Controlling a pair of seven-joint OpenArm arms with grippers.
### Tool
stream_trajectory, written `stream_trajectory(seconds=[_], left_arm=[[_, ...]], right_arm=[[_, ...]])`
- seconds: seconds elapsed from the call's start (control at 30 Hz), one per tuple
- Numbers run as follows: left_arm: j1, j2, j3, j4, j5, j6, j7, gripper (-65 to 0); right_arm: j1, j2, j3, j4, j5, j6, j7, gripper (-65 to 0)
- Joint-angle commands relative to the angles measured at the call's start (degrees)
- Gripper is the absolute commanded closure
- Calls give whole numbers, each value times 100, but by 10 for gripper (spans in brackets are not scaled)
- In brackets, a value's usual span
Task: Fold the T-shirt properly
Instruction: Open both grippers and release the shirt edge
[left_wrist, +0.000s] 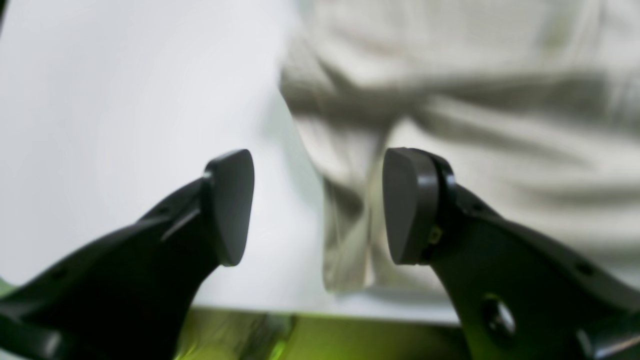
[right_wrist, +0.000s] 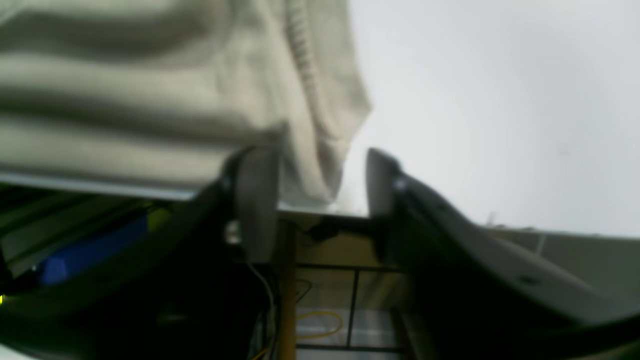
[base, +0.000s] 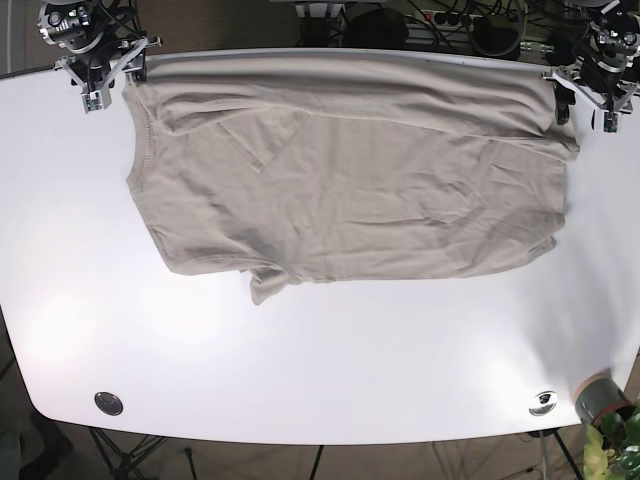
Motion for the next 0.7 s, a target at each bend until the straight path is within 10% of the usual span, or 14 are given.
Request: stream_trajectory(seconds=[0.0,0.67], left_arm=[[-18,-127,-113,106,-341,14,-103,-378],[-1750,-206,-122,-289,-464,14,670,-378]], right_arm=[[-28,49,35,151,69,-5,81,-414],[2188,304,-598,-306,-467,-5,19,-442]])
